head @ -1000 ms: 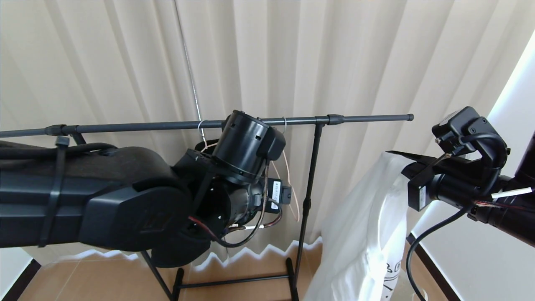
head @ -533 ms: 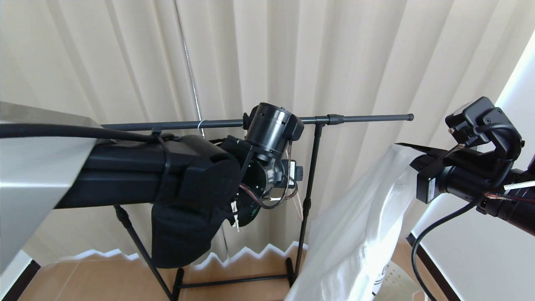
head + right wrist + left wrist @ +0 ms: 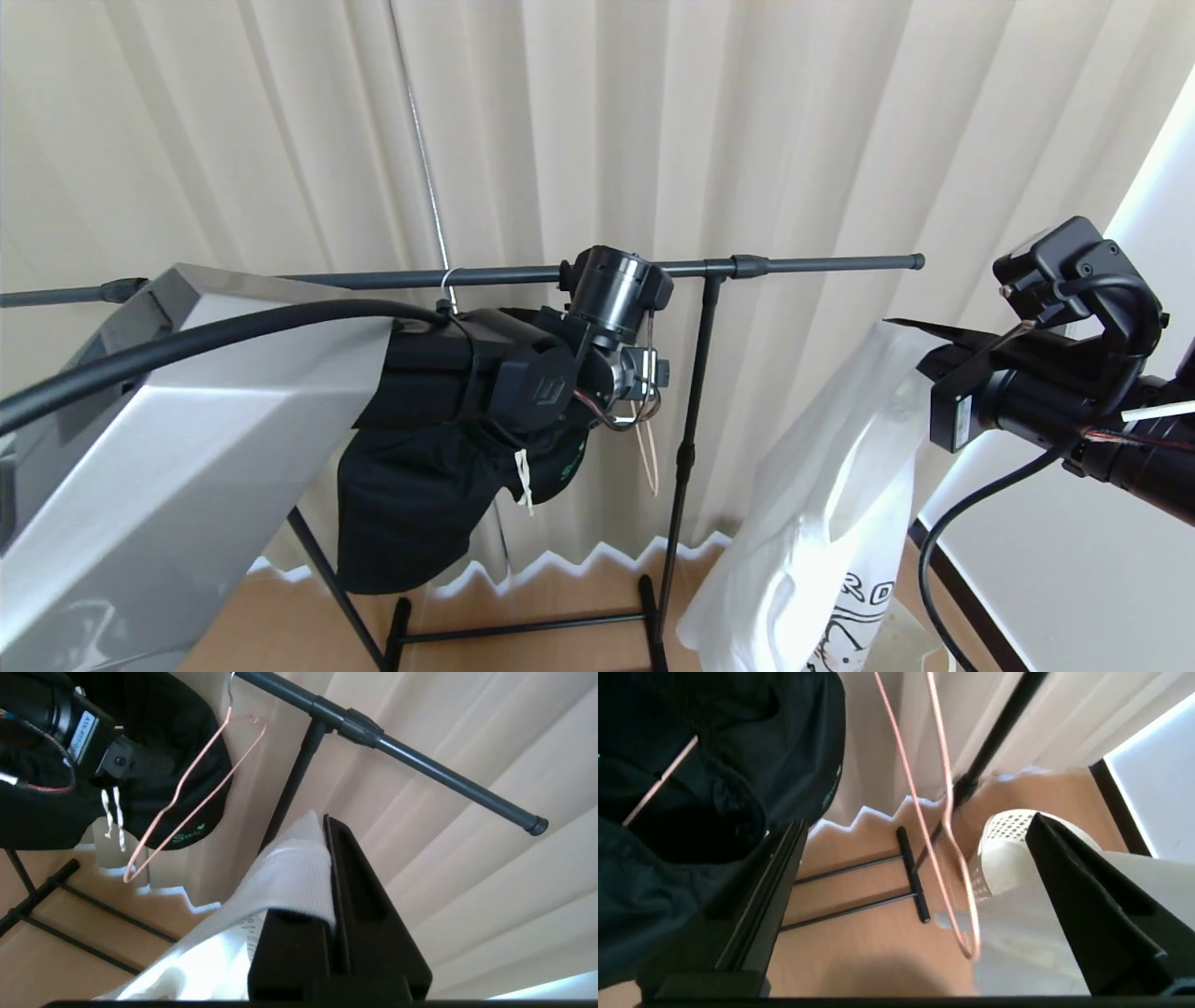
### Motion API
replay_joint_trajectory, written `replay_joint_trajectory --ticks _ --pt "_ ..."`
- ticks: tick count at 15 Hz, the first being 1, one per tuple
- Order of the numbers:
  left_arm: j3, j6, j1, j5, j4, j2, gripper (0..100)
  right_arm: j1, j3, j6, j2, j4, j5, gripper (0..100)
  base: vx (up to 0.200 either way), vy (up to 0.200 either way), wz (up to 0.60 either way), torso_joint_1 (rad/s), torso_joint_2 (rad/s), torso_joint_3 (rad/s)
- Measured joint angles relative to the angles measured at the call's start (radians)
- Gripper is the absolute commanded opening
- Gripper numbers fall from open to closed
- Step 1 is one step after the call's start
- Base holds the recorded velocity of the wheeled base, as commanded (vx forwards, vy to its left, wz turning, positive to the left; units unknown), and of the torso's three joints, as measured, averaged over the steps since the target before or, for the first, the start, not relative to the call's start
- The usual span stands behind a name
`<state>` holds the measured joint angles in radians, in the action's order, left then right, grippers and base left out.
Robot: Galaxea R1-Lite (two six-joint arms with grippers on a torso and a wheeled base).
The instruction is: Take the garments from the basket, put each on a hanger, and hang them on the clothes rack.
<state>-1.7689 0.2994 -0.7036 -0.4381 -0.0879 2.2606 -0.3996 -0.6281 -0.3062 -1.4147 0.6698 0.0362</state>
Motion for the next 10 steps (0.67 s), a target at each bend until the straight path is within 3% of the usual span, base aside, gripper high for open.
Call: replay_joint_trajectory --ticks 5,10 --pt "-0.125 -0.037 0.03 0.021 0.0 0.089 100 -0.001 0.003 0.0 -0.003 0.0 0.001 0 0.0 0.0 0.0 0.0 0.0 0.0" --pt "-0.147 -0.063 0.041 0.088 0.003 0.136 100 0.0 0.004 -0.001 -0.006 0.0 0.0 0 0.0 0.0 0.0 0.0 0.0 0.0"
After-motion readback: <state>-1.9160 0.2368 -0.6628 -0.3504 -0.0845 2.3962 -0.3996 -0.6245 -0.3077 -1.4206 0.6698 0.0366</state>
